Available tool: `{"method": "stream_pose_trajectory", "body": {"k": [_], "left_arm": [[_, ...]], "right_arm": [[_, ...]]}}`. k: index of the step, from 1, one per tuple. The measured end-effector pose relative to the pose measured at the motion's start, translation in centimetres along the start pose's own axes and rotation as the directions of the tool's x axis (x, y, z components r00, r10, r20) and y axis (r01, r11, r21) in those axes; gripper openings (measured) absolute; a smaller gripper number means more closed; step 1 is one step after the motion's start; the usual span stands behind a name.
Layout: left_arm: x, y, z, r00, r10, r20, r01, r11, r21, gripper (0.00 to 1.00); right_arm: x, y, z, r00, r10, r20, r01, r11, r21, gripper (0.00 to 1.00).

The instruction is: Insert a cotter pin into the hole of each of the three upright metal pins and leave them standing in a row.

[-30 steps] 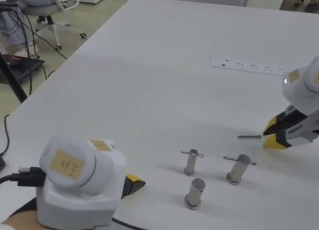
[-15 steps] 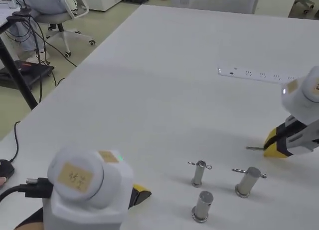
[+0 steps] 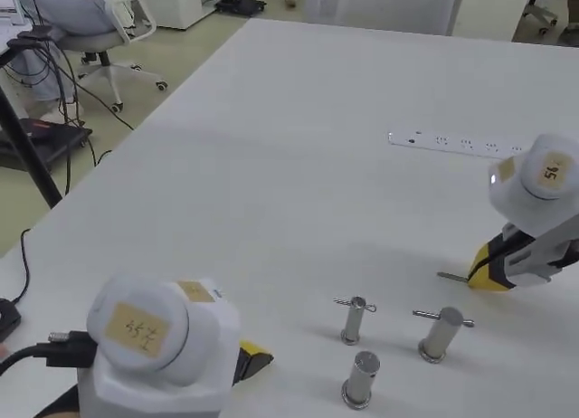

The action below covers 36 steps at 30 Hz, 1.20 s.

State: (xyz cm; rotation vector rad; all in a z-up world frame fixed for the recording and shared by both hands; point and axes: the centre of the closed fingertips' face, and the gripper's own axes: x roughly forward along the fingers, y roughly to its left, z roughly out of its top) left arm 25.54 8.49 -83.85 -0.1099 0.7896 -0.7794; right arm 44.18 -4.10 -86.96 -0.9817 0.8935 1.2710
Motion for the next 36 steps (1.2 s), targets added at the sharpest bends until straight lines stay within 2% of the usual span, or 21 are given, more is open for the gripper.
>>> {"method": "stream_pose_trajectory", "body": {"k": [3,6,8,14,23,34,36], "left_arm": [[-0.2,0.0,0.1,1.0000,0.004,0.007,-0.004,1.000,0.005,0.88],[-0.5,-0.1,0.6,0.9991,0.007,0.042,-0.009,0.999,0.051,0.87],[-0.6,-0.2,0.9,0.9987,0.001,0.050,-0.004,0.999,0.050,0.86],[-0.6,-0.2,1.1,0.9989,0.003,0.047,-0.006,0.999,0.051,0.85],[-0.8,-0.3,1.6,0.9987,0.009,0.051,-0.012,0.998,0.062,0.83],[-1.6,0.1,3.2,0.9960,0.030,0.084,-0.036,0.997,0.069,0.80],[-1.8,0.3,3.6,0.9952,0.035,0.092,-0.041,0.997,0.061,0.82]], "right_arm": [[-0.1,0.1,-0.1,0.9999,-0.015,0.004,0.015,1.000,-0.018,0.03],[-0.1,0.1,0.0,0.9994,-0.035,-0.002,0.035,0.999,-0.035,0.03],[-0.1,0.0,0.0,0.9991,-0.043,-0.002,0.043,0.998,-0.041,0.03],[-0.4,-0.1,-0.1,0.9973,-0.072,0.015,0.072,0.997,-0.024,0.02],[-1.8,0.4,0.2,0.9934,-0.102,0.053,0.102,0.995,-0.010,0.02],[-3.6,1.6,-0.7,0.9866,-0.142,0.081,0.141,0.990,0.008,0.02],[-3.9,1.8,-0.8,0.9849,-0.149,0.088,0.149,0.989,0.011,0.02]]}}
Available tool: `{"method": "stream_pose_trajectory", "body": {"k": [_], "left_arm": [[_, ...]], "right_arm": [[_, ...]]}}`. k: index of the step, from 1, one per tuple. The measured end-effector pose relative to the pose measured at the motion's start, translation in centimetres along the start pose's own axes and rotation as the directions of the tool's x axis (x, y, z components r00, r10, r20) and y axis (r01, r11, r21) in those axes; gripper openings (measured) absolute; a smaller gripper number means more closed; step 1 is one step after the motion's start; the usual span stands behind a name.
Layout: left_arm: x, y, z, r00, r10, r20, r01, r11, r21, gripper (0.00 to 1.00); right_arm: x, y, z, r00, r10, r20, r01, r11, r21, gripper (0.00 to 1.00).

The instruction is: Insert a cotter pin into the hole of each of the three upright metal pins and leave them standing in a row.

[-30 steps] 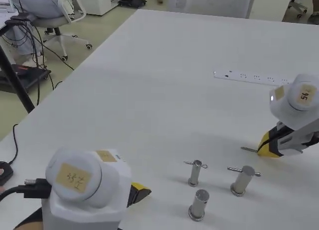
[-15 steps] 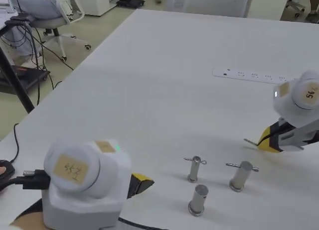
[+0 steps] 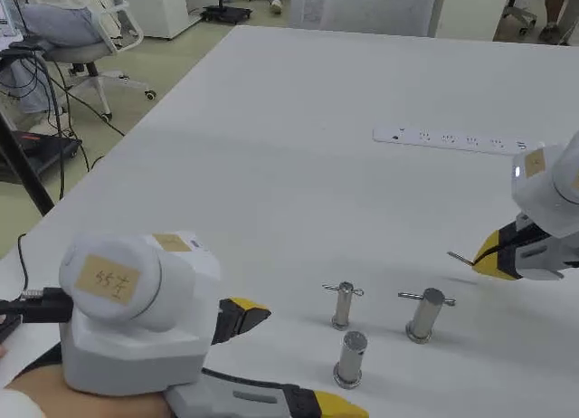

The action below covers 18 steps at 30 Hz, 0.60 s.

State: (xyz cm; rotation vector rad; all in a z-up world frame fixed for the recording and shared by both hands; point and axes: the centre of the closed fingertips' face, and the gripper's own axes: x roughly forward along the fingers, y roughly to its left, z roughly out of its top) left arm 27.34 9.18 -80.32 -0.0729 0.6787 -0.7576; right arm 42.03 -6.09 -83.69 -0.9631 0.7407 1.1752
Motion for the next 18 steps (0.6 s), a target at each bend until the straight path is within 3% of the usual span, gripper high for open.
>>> {"method": "stream_pose_trajectory", "body": {"k": [10,18], "left_arm": [[-0.3,-0.1,1.5,0.9999,-0.002,0.010,0.002,1.000,0.012,0.76],[-0.3,-0.2,3.5,0.9989,0.001,0.046,-0.001,1.000,0.007,0.73]], "right_arm": [[-1.8,1.0,0.6,0.9985,-0.043,0.033,0.043,0.999,-0.018,0.02],[-3.3,2.3,1.3,0.9949,-0.073,0.069,0.076,0.996,-0.038,0.02]]}}
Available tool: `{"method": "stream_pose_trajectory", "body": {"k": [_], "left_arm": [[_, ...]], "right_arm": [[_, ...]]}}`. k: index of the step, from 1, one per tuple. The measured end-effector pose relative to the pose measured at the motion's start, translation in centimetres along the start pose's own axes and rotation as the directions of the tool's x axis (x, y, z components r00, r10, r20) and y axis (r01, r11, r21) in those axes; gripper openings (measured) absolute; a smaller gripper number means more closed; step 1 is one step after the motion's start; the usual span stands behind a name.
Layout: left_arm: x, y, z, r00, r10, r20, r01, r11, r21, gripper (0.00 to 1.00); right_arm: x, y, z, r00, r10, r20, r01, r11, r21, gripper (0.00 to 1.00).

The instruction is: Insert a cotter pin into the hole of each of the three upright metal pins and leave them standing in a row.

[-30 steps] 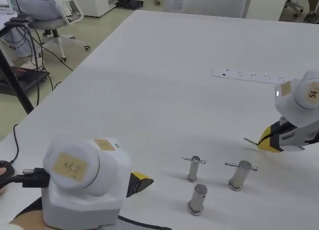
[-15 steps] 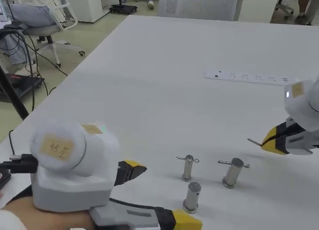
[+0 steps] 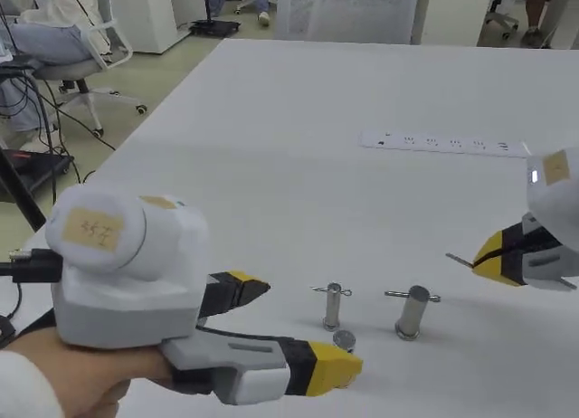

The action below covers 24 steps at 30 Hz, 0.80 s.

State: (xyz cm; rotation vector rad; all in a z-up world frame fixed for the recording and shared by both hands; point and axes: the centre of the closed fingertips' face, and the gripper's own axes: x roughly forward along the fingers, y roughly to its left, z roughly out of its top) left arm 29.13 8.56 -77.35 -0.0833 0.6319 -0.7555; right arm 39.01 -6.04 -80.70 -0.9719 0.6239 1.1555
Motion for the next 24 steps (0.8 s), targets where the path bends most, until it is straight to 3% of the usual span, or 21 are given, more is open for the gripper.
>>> {"method": "stream_pose_trajectory", "body": {"k": [10,24], "left_arm": [[1.0,-0.8,2.0,0.9994,-0.016,0.031,0.016,1.000,0.009,0.71],[2.3,-1.6,2.9,0.9993,-0.032,0.020,0.033,0.999,-0.010,0.66]], "right_arm": [[-1.2,1.6,0.1,0.9997,-0.014,0.022,0.015,1.000,-0.018,0.02],[-3.2,3.3,0.7,0.9950,-0.073,0.068,0.074,0.997,-0.009,0.02]]}}
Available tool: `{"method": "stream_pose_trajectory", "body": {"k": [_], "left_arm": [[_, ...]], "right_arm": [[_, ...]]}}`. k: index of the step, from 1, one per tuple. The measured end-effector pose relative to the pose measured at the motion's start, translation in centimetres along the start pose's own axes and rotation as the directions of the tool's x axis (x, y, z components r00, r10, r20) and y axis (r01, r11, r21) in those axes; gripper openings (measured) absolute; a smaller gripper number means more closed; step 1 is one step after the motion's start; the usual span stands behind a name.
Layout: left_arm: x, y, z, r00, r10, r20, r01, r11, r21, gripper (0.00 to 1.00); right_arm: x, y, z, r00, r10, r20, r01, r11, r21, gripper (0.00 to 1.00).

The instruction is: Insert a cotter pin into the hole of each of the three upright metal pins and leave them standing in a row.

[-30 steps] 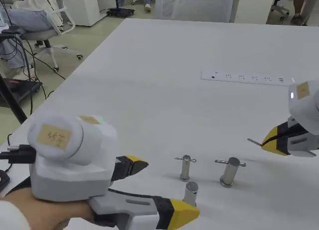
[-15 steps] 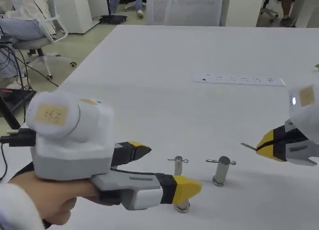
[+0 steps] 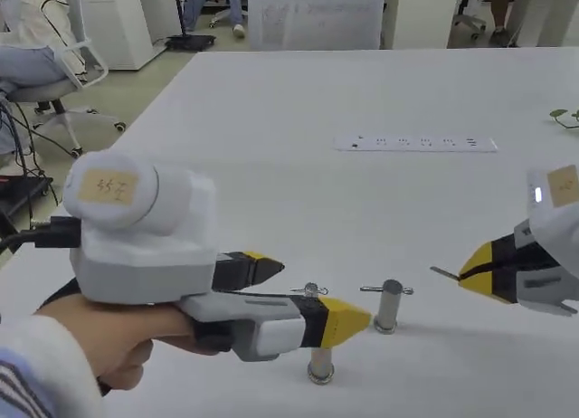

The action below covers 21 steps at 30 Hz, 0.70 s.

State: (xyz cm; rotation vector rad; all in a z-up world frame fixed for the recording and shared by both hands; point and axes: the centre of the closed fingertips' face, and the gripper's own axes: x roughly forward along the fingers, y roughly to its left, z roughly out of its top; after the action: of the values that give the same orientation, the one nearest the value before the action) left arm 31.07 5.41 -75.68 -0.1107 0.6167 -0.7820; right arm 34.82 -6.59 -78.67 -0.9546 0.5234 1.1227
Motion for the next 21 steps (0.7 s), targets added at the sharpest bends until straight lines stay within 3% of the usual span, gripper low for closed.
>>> {"method": "stream_pose_trajectory", "body": {"k": [3,4,21], "left_arm": [[0.3,-0.2,0.0,0.9999,-0.004,-0.010,0.003,1.000,-0.011,0.64],[0.4,-0.3,-0.2,0.9994,-0.007,-0.034,0.006,0.999,-0.042,0.63],[2.2,-1.9,1.1,0.9987,-0.051,-0.003,0.050,0.994,-0.094,0.51]], "right_arm": [[-0.2,0.2,0.2,0.9999,-0.012,0.010,0.012,1.000,-0.001,0.02],[-0.2,0.2,0.2,0.9997,-0.017,0.016,0.017,1.000,0.008,0.02],[-1.2,1.6,1.8,0.9966,-0.056,0.061,0.056,0.998,0.008,0.02]]}}
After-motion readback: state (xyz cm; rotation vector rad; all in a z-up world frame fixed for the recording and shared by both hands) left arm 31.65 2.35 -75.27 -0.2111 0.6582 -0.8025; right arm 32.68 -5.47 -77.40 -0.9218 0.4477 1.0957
